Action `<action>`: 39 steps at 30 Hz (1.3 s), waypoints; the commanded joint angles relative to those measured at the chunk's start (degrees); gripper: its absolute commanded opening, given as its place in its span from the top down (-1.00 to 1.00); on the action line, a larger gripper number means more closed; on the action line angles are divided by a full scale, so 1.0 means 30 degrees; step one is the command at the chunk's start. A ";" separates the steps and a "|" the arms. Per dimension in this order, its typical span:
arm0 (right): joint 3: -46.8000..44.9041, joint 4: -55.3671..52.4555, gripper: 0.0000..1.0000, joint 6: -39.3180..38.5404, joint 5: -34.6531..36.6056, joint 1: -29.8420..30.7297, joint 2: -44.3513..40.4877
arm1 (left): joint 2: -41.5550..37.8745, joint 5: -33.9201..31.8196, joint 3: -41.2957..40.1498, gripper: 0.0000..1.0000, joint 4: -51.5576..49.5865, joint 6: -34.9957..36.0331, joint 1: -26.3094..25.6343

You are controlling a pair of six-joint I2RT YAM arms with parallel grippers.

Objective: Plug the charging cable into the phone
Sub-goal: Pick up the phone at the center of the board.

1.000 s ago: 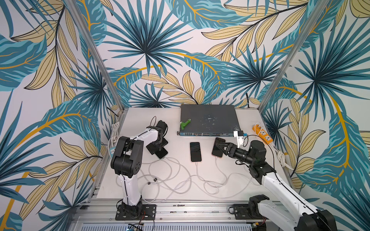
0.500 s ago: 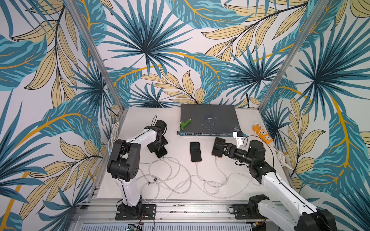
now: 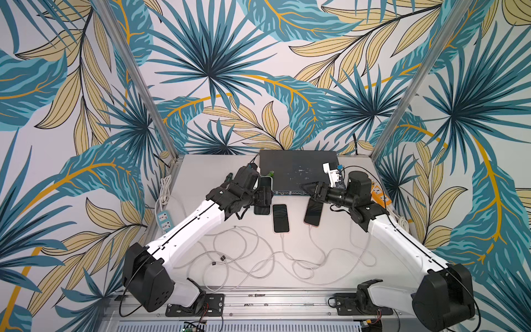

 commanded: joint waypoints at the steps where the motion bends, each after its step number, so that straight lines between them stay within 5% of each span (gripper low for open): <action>1: 0.1007 -0.1774 -0.62 -0.0780 -0.0205 0.0745 0.0971 | -0.0649 0.0324 -0.0706 0.22 0.1539 0.1483 -0.0689; 17: 0.2830 -0.2343 -0.44 -0.0463 0.1233 0.3286 0.4387 | -0.0605 0.1011 -0.1451 0.23 0.2531 0.2602 -0.2127; 32: 0.3924 -0.1919 0.49 0.0919 0.0906 0.4677 0.5791 | 0.0118 -0.0691 -0.0814 0.21 0.2566 0.2392 -0.2198; 35: 0.3988 -0.2360 0.90 0.0382 0.1454 0.4646 0.5374 | 0.0037 -0.0511 -0.0869 -0.14 0.2489 0.2337 -0.2184; 39: 0.4824 -0.4635 1.00 -0.1497 0.2461 0.4495 0.4477 | -0.1054 0.0572 -0.1866 -0.67 0.3048 0.2612 -0.2199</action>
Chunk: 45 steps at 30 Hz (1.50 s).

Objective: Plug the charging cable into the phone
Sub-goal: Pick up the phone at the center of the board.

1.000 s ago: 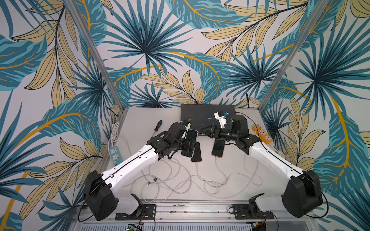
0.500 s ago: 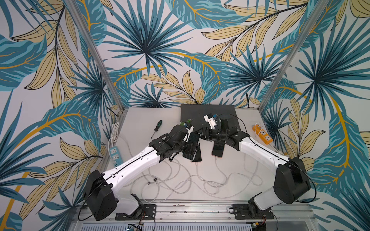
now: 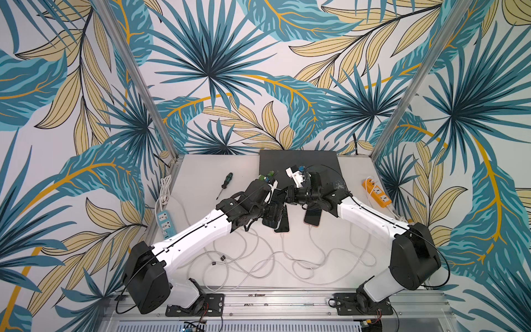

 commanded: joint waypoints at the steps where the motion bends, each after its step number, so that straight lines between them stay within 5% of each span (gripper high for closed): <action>1: 0.0685 -0.1624 1.00 -0.1434 0.1114 -0.0349 -0.1364 | -0.1652 0.0782 -0.0534 -0.73 0.1382 0.0552 -0.0061; 6: -0.0437 0.0140 1.00 -0.1393 -0.2064 -0.2051 -0.3315 | -0.4224 0.3669 -0.2183 -0.87 0.1974 0.1238 0.0343; 10: -0.0835 0.1071 1.00 -0.1766 -0.5209 -0.2367 -0.4468 | -0.5617 0.9079 -0.3570 -0.86 0.4851 -0.0502 0.2595; 16: -0.1139 0.1849 1.00 -0.1580 -0.8041 -0.2382 -0.5380 | -0.4662 1.3429 -0.3340 -0.80 0.7704 -0.2538 0.3166; 32: -0.1087 0.3352 1.00 -0.0215 -1.0119 -0.2359 -0.5001 | -0.2645 1.6362 -0.2233 -0.04 0.9670 -0.4137 0.3188; 45: -0.0754 0.3983 1.00 0.0313 -1.0723 -0.2336 -0.4211 | -0.1568 1.7185 -0.2099 0.25 1.1048 -0.5075 0.2463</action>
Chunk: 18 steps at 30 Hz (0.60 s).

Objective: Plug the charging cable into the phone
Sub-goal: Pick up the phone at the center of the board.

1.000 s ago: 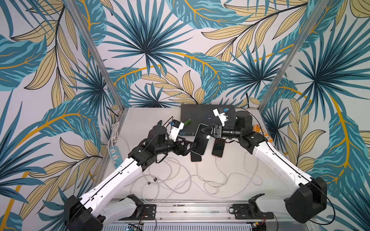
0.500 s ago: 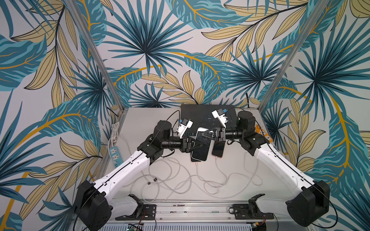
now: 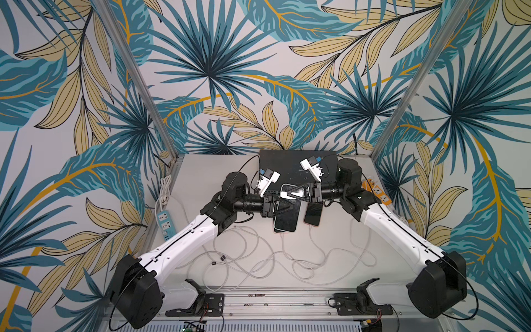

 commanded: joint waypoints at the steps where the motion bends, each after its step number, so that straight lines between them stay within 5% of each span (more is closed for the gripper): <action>1: 0.0273 0.1118 1.00 0.0362 -0.0883 0.0028 -0.0002 | 0.0428 0.0484 0.0565 0.33 0.0743 -0.0069 -0.0265; 7: 0.0308 0.0834 1.00 0.0149 -0.0901 0.0031 -0.0064 | 0.0361 0.0362 0.0430 0.93 0.0641 -0.0056 -0.0242; 11: 0.0308 0.0401 1.00 -0.0182 -0.0854 0.0044 -0.0063 | 0.0105 0.0339 0.0459 1.00 0.0391 -0.0027 -0.0154; 12: 0.0322 0.0339 0.90 -0.0255 -0.0847 0.0047 -0.0039 | 0.0057 0.0336 0.0481 1.00 0.0361 -0.0042 -0.0153; 13: 0.0372 0.0144 0.34 -0.0415 -0.0721 0.0029 -0.0058 | -0.0023 0.0277 0.0513 1.00 0.0215 -0.0032 -0.0152; 14: 0.0517 -0.0364 -0.01 -0.0808 -0.0460 0.0031 -0.0075 | -0.0142 0.0101 0.0557 1.00 -0.0071 0.0064 -0.0127; 18: 0.0694 -0.2695 -0.37 -0.2548 0.0933 -0.0410 -0.0569 | -0.1232 -0.1605 0.0568 1.00 -0.2260 0.0513 0.0854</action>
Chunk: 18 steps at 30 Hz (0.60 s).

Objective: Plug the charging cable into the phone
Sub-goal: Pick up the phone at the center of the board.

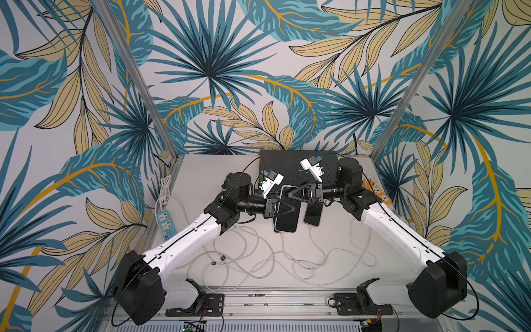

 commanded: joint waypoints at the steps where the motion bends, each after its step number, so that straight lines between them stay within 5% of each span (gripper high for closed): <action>1: -0.0056 -0.1826 -0.41 -0.1320 0.1770 -0.0699 -0.0794 | -0.1933 -0.2082 0.0220 1.00 -0.1920 0.0633 0.1402; 6: -0.1484 -0.3867 -0.40 -0.2181 0.5672 -0.2121 -0.0081 | -0.5797 -0.4824 -0.2297 1.00 -0.4708 -0.0884 0.7232; 9: -0.0904 -0.6201 -0.25 -0.3661 0.8407 -0.0352 0.2140 | -0.6906 -0.5315 -0.4184 1.00 -0.6344 -0.1599 0.9842; 18: 0.6464 -1.1948 -0.04 -0.7573 1.4197 0.5413 1.0858 | -1.0177 -0.7874 -0.7409 1.00 -0.9824 -0.1658 1.3703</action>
